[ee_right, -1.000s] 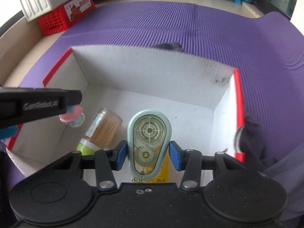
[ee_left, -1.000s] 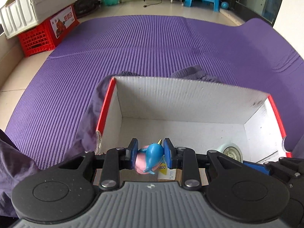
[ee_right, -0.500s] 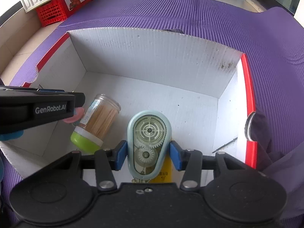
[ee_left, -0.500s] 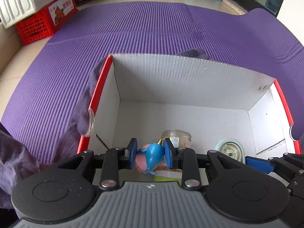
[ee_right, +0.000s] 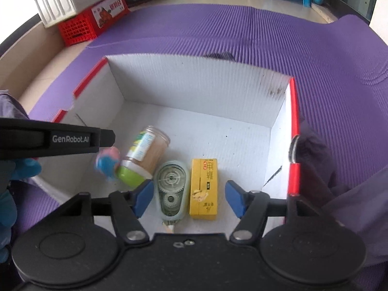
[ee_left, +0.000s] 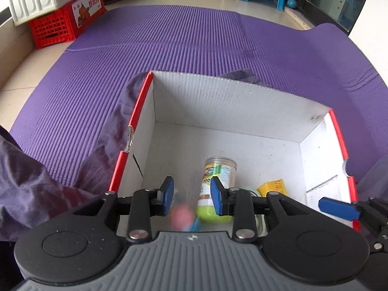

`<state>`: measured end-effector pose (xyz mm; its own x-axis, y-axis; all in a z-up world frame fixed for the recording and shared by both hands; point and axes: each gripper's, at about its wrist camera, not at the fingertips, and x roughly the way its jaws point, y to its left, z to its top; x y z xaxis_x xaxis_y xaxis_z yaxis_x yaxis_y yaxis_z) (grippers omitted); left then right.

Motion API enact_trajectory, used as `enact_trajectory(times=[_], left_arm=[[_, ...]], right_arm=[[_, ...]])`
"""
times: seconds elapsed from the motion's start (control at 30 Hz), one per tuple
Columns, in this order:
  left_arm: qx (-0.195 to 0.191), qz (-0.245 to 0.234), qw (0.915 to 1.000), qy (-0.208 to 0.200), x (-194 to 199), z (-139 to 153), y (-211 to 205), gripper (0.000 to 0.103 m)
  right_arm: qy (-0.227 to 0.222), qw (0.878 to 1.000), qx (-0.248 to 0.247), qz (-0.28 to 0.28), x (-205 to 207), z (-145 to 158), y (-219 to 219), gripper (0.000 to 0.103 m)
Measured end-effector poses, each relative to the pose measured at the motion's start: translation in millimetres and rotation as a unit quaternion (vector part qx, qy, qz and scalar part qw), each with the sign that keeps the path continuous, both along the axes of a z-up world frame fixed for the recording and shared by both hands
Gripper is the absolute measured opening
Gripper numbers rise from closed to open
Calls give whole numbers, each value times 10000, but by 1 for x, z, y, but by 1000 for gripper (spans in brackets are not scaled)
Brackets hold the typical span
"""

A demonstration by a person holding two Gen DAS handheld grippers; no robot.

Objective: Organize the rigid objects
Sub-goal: 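Open both tools to drop the figurine and correction tape into the box, then lift both tools out of the box and move toward the scattered items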

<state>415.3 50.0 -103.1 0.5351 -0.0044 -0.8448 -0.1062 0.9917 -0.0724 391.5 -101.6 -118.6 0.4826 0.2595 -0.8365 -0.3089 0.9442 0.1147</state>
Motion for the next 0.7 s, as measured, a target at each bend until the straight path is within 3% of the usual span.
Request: enact_trajectory(times=[0.1, 0.2, 0.53, 0.6, 0.7], left_arm=[[26, -58, 10000, -73, -12, 12, -2, 34], [-21, -81, 9998, -188, -29, 24, -4, 61], [177, -221, 9978, -606, -82, 62, -16, 63], [227, -238, 9971, -689, -92, 69, -18, 71], [225, -305, 9961, -801, -107, 78, -18, 72]], right_arm=[[-119, 9999, 121, -20, -10, 14, -5, 70], [-254, 9994, 249, -14, -23, 27, -13, 75], [-653, 9968, 449, 30, -72, 64, -32, 84], [-745, 9959, 505, 53, -82, 72, -35, 85], [-881, 9945, 556, 80, -97, 82, -37, 88]])
